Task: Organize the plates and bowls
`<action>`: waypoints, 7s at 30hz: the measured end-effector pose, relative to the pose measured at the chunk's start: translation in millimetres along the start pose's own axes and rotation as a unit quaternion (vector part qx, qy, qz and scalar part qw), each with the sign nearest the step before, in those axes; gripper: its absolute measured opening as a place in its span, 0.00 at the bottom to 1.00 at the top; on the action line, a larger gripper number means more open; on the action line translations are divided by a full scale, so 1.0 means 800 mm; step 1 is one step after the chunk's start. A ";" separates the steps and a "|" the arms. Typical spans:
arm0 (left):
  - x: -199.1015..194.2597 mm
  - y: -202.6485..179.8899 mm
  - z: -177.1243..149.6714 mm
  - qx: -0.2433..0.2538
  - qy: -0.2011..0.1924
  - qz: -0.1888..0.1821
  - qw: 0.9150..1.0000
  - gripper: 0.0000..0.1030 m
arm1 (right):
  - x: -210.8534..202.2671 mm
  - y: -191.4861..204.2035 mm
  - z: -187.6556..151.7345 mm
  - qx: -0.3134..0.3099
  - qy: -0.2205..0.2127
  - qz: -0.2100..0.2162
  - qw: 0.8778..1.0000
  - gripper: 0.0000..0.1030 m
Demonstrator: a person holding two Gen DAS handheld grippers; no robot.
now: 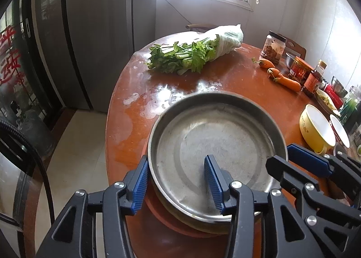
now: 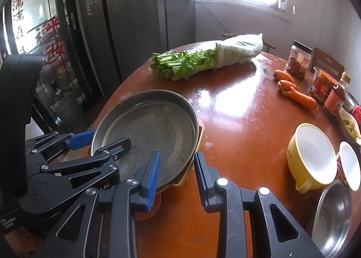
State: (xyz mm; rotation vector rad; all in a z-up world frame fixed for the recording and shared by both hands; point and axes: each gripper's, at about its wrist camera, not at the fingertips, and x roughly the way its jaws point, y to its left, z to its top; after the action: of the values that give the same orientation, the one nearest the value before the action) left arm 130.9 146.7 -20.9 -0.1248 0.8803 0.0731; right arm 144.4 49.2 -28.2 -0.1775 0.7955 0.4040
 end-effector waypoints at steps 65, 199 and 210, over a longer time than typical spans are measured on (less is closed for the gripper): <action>-0.125 -0.107 -0.003 0.044 -0.096 -0.041 0.994 0.79 | -0.170 -0.120 -0.045 0.088 -0.123 -0.014 0.988 0.61; -0.013 -0.224 -0.056 0.114 0.028 -0.084 0.990 0.45 | -0.098 -0.243 -0.128 0.151 -0.004 -0.020 0.988 0.41; -0.038 -0.223 -0.031 0.114 -0.001 -0.084 0.990 0.52 | -0.116 -0.244 -0.113 0.170 -0.027 -0.019 0.985 0.52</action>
State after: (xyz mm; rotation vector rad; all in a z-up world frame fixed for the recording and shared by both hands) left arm 113.2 -34.1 1.4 0.0146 0.8669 -0.1847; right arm 108.3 -182.3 -22.8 0.1367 0.7950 0.2318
